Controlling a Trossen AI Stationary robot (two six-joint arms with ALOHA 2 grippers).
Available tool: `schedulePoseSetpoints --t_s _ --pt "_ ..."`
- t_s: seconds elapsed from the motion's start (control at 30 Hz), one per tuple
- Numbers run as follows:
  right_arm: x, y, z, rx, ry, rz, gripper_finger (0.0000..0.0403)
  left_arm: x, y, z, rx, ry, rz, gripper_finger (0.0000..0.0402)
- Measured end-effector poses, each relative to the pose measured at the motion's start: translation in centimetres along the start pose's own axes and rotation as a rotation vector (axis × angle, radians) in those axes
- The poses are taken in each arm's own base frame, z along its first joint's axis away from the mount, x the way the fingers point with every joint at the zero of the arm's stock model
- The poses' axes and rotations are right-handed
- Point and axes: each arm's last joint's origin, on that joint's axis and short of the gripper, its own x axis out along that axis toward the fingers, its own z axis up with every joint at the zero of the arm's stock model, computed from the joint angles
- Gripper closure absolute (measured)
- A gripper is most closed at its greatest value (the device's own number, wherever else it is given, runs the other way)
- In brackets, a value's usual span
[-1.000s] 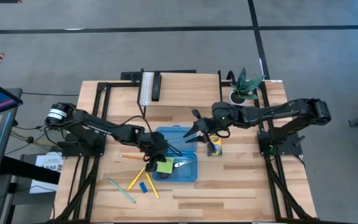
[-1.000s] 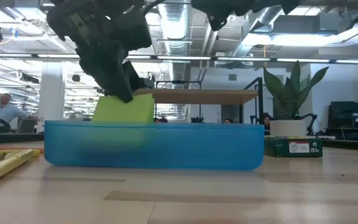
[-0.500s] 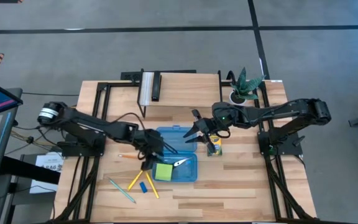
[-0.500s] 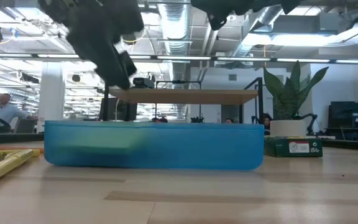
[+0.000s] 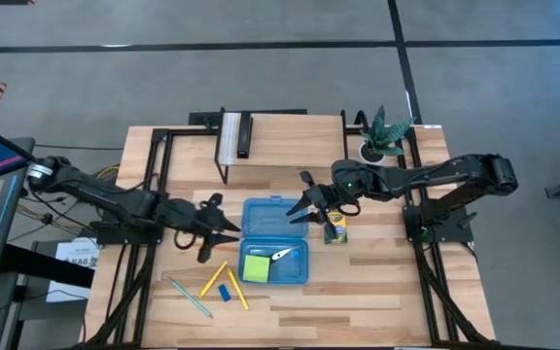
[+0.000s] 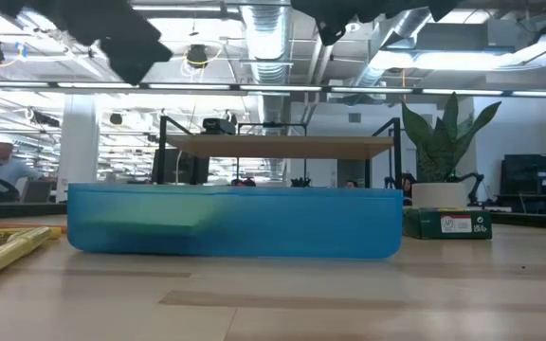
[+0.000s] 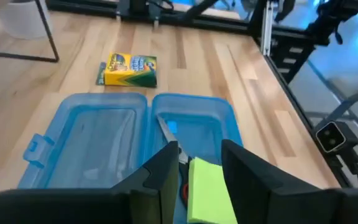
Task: Pack school essentials
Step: Put the right yellow pen into the blue supply box
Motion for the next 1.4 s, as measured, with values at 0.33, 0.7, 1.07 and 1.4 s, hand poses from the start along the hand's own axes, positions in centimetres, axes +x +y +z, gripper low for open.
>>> schedulePoseSetpoints --t_s 0.33,0.7,1.07,1.4 --pt "0.0 0.0 0.0 -0.015 -0.001 0.0 0.0283 -1.1 0.6 -3.2 -0.111 0.074 0.048 0.0316" --pt "0.0 0.0 0.1 -0.017 -0.005 0.0 0.0283 -1.6 0.8 -5.2 -0.294 0.311 0.041 0.0318" --pt "0.0 0.0 0.1 -0.017 -0.006 0.001 0.0283 -1.9 0.8 -6.1 -0.419 0.451 0.012 0.0318" --pt "0.0 0.1 0.1 -0.007 -0.006 0.003 0.0283 -2.3 0.7 -6.8 -0.498 0.554 0.009 0.0318"
